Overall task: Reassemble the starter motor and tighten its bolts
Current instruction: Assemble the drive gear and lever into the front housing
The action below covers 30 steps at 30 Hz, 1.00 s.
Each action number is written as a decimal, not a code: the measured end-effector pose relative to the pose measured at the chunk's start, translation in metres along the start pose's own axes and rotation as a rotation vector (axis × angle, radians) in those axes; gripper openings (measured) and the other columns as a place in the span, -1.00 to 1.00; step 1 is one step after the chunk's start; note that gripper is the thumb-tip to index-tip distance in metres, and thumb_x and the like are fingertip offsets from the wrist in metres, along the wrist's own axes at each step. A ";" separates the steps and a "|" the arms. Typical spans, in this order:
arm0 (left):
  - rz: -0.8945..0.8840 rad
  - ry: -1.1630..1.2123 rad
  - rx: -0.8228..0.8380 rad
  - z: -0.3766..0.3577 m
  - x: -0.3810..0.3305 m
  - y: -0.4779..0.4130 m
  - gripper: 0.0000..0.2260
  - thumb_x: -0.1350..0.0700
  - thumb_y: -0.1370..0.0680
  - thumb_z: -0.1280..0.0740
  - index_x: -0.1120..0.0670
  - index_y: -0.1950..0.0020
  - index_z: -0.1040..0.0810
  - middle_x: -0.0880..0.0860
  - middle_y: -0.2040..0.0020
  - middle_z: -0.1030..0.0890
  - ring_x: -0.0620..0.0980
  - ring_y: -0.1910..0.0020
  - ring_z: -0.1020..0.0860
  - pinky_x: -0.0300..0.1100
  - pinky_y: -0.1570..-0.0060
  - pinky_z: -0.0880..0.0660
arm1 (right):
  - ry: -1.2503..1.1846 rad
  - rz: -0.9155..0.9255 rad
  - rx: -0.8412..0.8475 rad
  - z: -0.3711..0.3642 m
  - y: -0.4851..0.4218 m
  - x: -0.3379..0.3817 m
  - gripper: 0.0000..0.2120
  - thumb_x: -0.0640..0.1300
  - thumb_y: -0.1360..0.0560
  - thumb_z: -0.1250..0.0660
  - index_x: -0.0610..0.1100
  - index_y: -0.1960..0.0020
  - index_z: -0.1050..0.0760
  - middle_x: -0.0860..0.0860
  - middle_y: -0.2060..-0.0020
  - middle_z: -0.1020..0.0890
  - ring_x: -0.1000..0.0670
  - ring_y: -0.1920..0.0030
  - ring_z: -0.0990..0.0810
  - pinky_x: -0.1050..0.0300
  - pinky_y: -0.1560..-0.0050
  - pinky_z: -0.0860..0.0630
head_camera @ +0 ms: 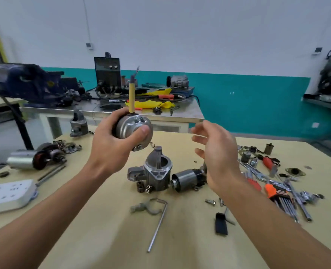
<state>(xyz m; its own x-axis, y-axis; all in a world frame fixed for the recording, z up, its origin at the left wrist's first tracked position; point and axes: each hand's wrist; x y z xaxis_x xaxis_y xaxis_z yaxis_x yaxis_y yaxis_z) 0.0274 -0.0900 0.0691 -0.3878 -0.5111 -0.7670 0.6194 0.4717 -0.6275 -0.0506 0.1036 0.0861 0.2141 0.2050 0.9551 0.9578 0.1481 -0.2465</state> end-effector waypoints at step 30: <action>0.308 -1.035 0.505 -0.006 0.151 -0.068 -0.21 -0.52 -0.36 -0.27 -0.06 -0.43 -0.42 0.05 -0.20 -0.59 0.11 -0.09 -0.56 0.06 -0.12 -0.56 | -0.010 0.206 -0.100 0.044 -0.005 -0.078 -0.62 -0.08 -0.61 -0.23 0.01 0.34 -0.63 0.01 0.40 -0.61 0.13 0.32 -0.55 0.27 0.21 -0.47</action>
<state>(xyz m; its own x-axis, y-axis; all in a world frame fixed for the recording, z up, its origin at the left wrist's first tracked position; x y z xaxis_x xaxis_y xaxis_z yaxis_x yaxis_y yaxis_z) -0.0777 -0.1951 -0.0046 0.4158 -0.8718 -0.2590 0.8783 0.4589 -0.1343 -0.0810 0.1293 0.0055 0.4055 0.2304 0.8846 0.9085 0.0052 -0.4178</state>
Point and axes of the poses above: each hand's wrist, its own y-axis away from the middle knuckle, its own z-axis out of the back of the hand, x = y × z
